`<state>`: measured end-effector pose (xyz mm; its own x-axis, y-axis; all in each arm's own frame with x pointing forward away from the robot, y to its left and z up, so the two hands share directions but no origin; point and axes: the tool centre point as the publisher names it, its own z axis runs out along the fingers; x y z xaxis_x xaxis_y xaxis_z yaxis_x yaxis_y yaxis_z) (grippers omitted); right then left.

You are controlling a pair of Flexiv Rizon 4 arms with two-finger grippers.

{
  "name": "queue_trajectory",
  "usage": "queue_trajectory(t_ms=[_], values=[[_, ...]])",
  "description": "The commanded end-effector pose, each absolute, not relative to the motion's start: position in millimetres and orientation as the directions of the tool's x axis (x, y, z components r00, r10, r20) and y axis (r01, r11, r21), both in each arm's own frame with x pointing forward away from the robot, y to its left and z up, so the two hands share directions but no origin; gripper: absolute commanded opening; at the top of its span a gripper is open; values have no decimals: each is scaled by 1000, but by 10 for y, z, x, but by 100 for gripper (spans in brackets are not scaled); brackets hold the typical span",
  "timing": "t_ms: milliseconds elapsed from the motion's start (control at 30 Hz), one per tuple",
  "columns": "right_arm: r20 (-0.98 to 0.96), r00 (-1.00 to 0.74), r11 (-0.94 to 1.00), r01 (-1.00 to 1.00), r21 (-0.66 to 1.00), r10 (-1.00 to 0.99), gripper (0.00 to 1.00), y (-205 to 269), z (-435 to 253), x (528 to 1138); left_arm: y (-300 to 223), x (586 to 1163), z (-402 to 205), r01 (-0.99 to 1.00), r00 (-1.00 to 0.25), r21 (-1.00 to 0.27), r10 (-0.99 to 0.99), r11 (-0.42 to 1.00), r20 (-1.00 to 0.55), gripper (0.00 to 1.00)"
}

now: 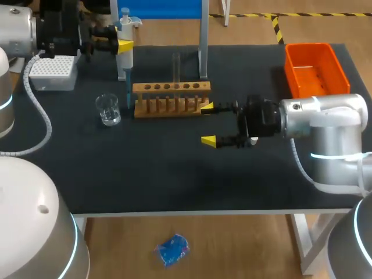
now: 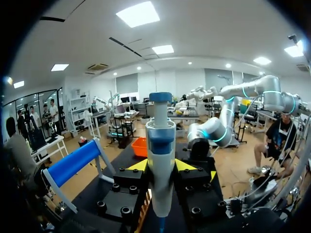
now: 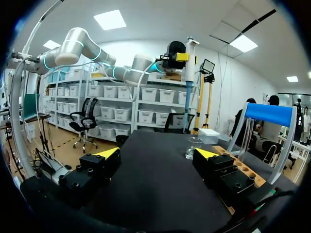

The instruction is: Invert the test tube, pick up the pipette, mount the tip to pipette, aspirate from beaker and dispense into the tube, eject the tip, return the pipette, and cap with the stopper.

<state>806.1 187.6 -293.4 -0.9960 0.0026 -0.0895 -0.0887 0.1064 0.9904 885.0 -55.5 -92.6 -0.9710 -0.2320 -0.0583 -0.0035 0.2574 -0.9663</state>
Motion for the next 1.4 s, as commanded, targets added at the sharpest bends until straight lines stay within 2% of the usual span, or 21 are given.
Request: queue_trajectory(t_ms=[33, 233, 433, 633, 967, 1400], values=[[-91, -996, 107, -90, 990, 5, 100, 1877, -2933, 8052, -556, 8919, -894, 90, -978, -963, -158, 253, -133, 0], [-91, -996, 107, -90, 990, 5, 100, 1877, -2933, 8052, -496, 8982, -780, 223, -972, -940, -17, 259, -235, 0], [-91, -996, 107, -90, 990, 5, 100, 1877, -2933, 8052, -419, 9019, -830, 205, -978, -944, 100, 260, -184, 0], [-91, -996, 107, -90, 990, 5, 100, 1877, -2933, 8052, -246, 9069, -916, 191, -980, -944, 113, 268, -166, 0], [-91, -996, 107, -90, 990, 5, 100, 1877, -2933, 8052, -11, 9221, -1145, 246, -968, -940, 109, 234, -226, 0], [-91, -996, 107, -90, 990, 5, 100, 1877, -2933, 8052, 217, 9325, -1353, 218, -975, -944, 94, 246, -201, 0]])
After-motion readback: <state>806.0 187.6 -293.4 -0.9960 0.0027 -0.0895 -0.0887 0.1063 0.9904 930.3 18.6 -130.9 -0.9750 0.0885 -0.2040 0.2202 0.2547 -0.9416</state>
